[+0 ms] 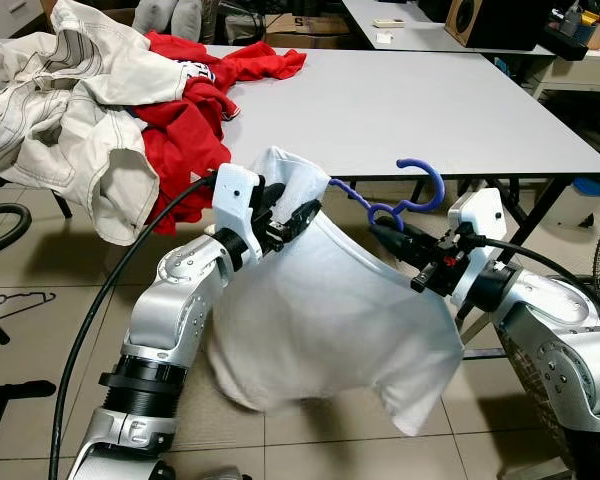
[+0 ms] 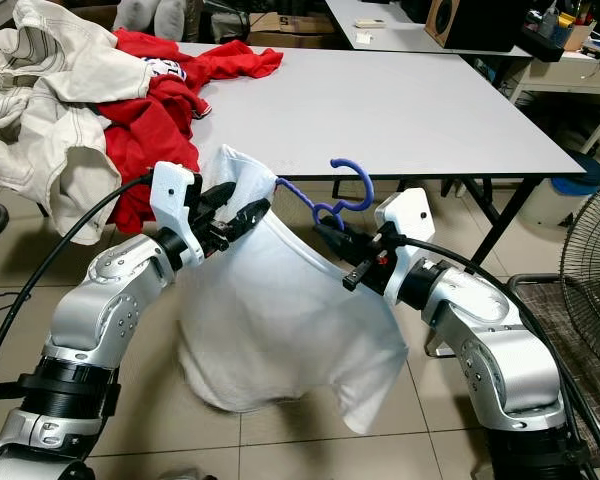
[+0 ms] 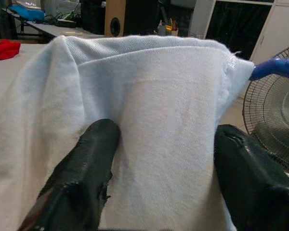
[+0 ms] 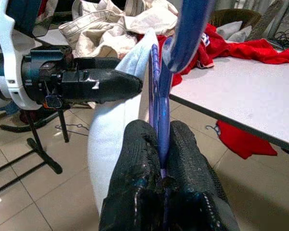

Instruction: Hang hanger

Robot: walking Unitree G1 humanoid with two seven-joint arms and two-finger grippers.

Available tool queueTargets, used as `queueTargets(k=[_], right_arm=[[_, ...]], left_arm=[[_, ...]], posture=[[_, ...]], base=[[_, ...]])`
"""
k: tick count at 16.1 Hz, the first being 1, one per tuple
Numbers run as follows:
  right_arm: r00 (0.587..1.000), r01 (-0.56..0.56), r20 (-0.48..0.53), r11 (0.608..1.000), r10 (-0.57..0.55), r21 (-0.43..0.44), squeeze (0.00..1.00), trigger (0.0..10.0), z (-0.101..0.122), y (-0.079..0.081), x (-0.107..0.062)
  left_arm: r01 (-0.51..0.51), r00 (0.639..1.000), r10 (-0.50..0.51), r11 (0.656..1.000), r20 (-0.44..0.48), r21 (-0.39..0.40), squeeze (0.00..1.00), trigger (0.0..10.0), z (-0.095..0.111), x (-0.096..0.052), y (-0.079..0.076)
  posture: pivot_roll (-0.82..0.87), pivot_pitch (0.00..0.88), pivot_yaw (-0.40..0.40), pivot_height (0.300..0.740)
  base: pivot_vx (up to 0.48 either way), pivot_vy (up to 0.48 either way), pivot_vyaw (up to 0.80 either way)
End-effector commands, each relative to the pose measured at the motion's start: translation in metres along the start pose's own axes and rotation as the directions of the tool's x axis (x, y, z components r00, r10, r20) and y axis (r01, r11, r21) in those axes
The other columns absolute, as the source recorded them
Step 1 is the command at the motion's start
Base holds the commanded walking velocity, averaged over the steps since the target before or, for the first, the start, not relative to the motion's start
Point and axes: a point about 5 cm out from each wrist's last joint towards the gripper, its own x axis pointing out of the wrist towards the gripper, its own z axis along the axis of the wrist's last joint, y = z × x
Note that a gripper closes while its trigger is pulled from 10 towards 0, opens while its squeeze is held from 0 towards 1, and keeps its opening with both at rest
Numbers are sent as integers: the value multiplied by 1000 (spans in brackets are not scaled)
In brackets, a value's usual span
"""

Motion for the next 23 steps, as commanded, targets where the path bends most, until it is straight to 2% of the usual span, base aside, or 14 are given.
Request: queueTargets(k=[1,11,16,17,18,21,22,23], right_arm=[[1000,16,26,999,-15,-37,0,10000,8,-3,0],[1000,21,10,999,-20,-50,0,10000,7,-5,0],[999,16,-30,997,-19,-80,0,10000,3,-7,-2],[997,2,-73,994,-10,-110,0,10000,-1,-8,-4],[988,-58,-150,988,37,-140,0,10000,-9,-7,-11],[976,-153,-178,979,128,-137,0,10000,-9,-1,-19],[976,-157,-174,978,132,-141,0,10000,-8,-1,-20],[981,-133,-162,980,109,-146,0,10000,-6,-4,-20]], left_arm=[[-6,1000,6,1000,18,0,0,0,5,2,2],[13,999,-12,999,46,-39,0,0,8,-4,6],[148,988,-147,989,39,-28,0,0,10,-14,2],[189,981,-186,981,62,-47,0,0,14,-17,3],[230,969,-221,970,110,-76,0,0,24,-23,8],[125,979,-106,987,174,-102,0,0,36,-23,26],[104,983,-88,990,158,-94,0,0,36,-22,30],[123,986,-114,990,124,-75,0,0,33,-22,27]], posture=[[29,0,-38,740],[33,0,-42,740],[36,0,-44,740],[35,0,-44,740],[36,0,-44,740],[35,0,-41,740],[34,0,-40,740],[34,0,-40,740]], base=[[0,0,0],[0,0,0],[0,0,0],[0,0,0],[0,0,0],[0,0,0],[0,0,0],[0,0,0]])
